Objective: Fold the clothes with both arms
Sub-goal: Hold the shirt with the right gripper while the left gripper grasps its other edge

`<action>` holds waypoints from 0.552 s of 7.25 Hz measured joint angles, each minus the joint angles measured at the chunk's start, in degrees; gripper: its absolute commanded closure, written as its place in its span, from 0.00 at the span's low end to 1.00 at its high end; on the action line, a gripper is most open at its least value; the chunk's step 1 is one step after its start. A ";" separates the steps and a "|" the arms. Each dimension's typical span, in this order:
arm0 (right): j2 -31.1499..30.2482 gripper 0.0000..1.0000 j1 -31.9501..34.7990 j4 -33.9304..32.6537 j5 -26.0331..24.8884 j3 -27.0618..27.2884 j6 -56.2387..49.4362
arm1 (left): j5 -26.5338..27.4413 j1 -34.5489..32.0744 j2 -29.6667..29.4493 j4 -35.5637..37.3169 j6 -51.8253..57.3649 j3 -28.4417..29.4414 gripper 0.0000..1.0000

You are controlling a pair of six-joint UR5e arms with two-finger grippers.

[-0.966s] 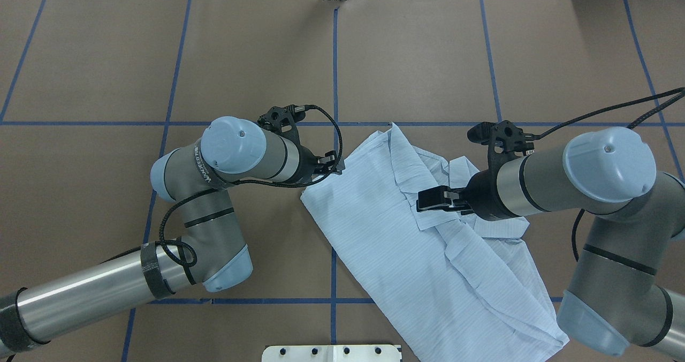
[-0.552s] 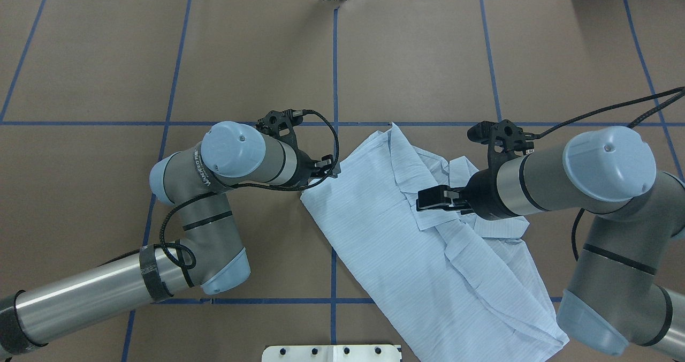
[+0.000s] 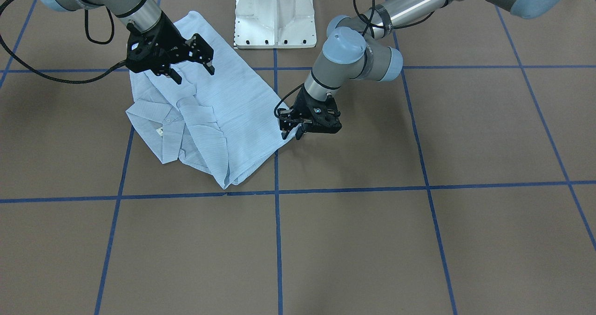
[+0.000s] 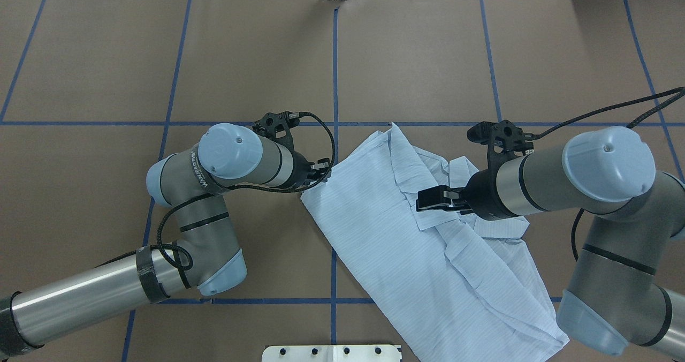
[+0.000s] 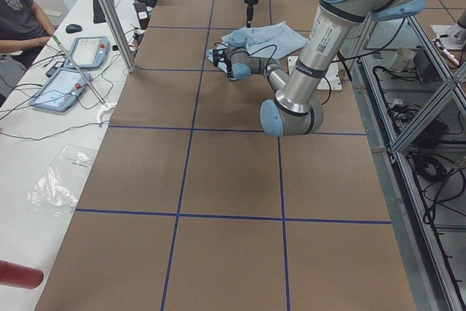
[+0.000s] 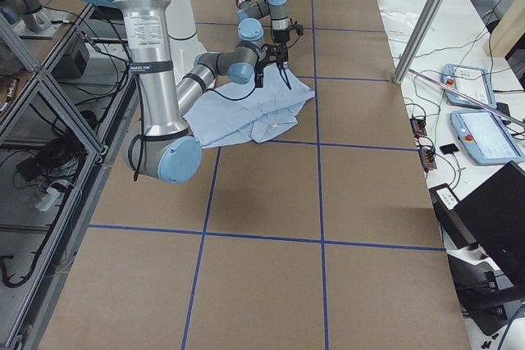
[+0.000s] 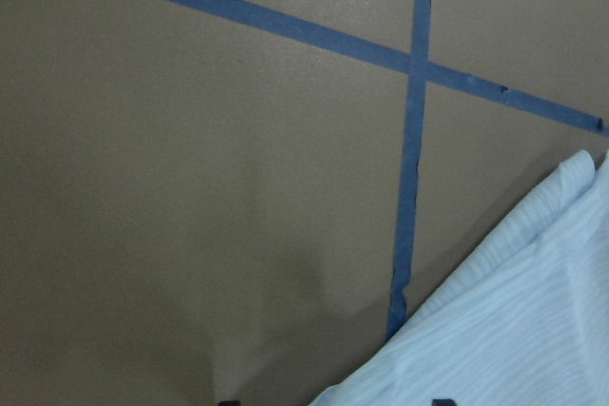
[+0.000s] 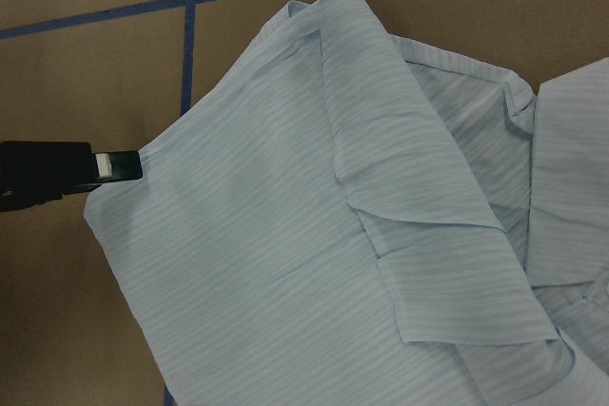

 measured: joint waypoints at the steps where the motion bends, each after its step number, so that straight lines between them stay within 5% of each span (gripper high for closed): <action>1: -0.01 0.00 0.01 0.00 0.00 -0.04 0.00 | -0.29 -0.01 0.07 0.03 0.03 -0.30 1.00; 4: -0.02 0.00 0.36 0.00 0.00 -0.17 0.00 | -0.41 -0.23 0.24 0.17 0.06 -0.40 1.00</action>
